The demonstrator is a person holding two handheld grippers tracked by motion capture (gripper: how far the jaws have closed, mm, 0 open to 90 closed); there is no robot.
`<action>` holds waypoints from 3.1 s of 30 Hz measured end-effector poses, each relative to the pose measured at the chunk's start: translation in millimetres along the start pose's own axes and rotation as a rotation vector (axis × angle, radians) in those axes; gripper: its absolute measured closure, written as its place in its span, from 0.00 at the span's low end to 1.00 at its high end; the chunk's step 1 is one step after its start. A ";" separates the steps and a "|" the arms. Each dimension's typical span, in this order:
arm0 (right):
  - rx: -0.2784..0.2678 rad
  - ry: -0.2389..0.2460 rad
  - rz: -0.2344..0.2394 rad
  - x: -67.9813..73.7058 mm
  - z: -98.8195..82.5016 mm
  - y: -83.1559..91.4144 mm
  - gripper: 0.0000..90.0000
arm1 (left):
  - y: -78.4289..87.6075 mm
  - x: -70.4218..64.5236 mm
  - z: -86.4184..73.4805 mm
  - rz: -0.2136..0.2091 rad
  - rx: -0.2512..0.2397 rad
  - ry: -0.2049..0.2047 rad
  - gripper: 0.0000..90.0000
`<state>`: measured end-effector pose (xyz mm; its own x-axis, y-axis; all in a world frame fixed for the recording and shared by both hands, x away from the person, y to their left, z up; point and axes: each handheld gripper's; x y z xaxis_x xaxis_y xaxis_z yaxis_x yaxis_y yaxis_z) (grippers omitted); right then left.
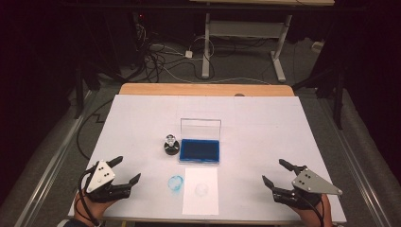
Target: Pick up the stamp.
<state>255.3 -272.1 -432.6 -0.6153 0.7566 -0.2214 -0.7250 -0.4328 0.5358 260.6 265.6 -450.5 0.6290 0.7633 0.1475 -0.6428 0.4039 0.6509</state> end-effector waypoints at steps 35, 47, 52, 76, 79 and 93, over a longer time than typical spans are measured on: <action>0.002 0.033 0.020 4.1 1.9 -2.7 0.27 | -33.8 16.9 31.3 -0.040 0.050 -0.022 0.19; 0.017 0.041 0.030 5.9 1.9 -4.6 0.28 | -58.1 17.1 52.5 -0.114 0.057 -0.043 0.19; 0.030 0.047 0.034 6.3 1.1 -5.9 0.28 | -82.7 17.1 66.2 -0.131 0.092 -0.042 0.19; 0.037 0.043 0.038 4.2 -0.9 -7.2 0.28 | -146.1 28.5 89.6 -0.253 0.065 0.100 0.39; 0.032 0.045 0.038 3.7 -0.9 -6.9 0.28 | -147.1 26.3 91.4 -0.255 0.052 0.088 0.48; 0.032 0.042 0.044 3.7 -1.0 -7.0 0.28 | -146.5 23.3 91.4 -0.266 0.030 0.078 0.59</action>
<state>257.8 -266.8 -437.9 -0.6593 0.7158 -0.2303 -0.6868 -0.4487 0.5718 409.3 178.1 -474.3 0.7377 0.6693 -0.0886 -0.4454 0.5812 0.6810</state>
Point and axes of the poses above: each handheld gripper's, and its own axes: y roughly backward along the jaws, z roughly out of its top, x roughly to its left, and after that the axes turned 11 degrees about x, right-handed
